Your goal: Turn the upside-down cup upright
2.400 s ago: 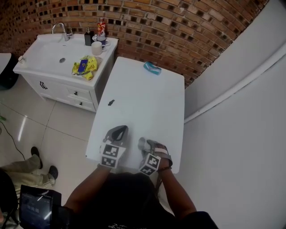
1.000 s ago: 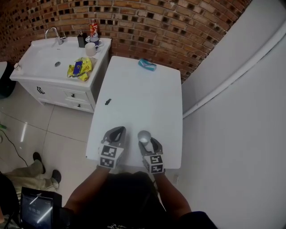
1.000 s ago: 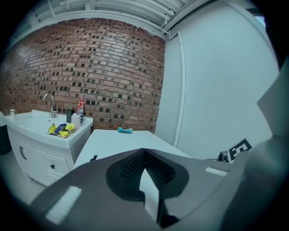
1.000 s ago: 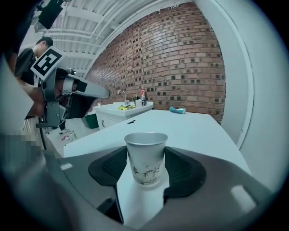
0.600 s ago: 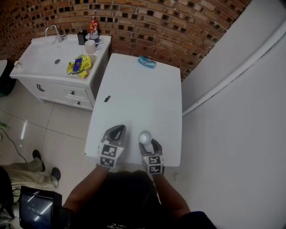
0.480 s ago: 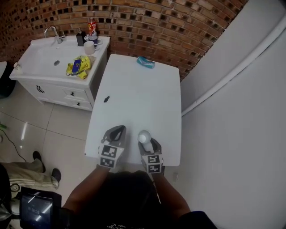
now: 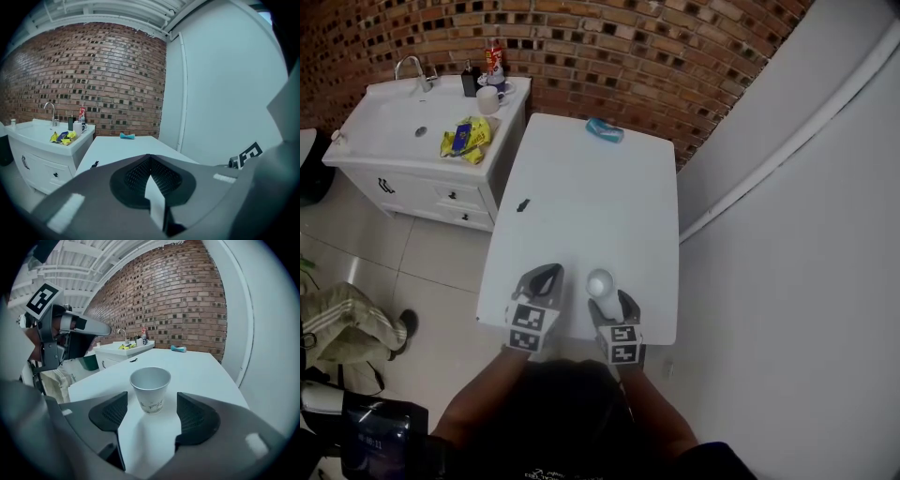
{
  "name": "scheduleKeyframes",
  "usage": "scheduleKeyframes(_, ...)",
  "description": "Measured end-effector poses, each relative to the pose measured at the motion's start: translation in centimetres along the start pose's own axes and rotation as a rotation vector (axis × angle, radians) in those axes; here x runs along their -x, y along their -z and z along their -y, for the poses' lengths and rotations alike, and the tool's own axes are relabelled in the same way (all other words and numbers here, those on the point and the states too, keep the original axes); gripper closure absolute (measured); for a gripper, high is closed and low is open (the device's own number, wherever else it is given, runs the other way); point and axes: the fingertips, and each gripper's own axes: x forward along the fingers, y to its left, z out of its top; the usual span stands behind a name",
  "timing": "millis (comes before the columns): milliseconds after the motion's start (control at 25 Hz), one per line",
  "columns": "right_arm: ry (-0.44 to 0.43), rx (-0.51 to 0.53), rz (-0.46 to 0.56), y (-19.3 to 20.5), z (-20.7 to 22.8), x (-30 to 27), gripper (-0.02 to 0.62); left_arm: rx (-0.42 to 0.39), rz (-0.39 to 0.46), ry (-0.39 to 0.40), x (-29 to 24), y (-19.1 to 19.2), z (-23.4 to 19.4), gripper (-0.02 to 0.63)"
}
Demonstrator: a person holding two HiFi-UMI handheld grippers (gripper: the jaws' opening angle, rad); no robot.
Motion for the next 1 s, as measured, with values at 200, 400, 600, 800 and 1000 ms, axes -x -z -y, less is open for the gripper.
scheduleKeyframes(200,0.021,0.0,0.042,-0.8,0.2,1.9,0.28,-0.008,0.011,0.006,0.6,-0.2,1.0,0.612)
scheduleKeyframes(400,0.053,0.027,0.11,-1.8,1.0,4.2,0.396,-0.023,0.007,0.016,0.9,-0.1,2.9,0.612)
scheduleKeyframes(600,0.049,0.032,0.111,-1.0,1.2,5.9,0.478,-0.043,0.006,0.022,1.9,-0.1,4.2,0.612)
scheduleKeyframes(800,0.042,0.019,0.146,-0.7,1.2,7.4,0.578,-0.054,0.022,-0.01,3.0,0.1,4.7,0.612)
scheduleKeyframes(1000,0.05,-0.001,0.152,-0.6,2.1,9.5,0.583,-0.051,0.036,-0.044,4.3,0.1,5.8,0.612)
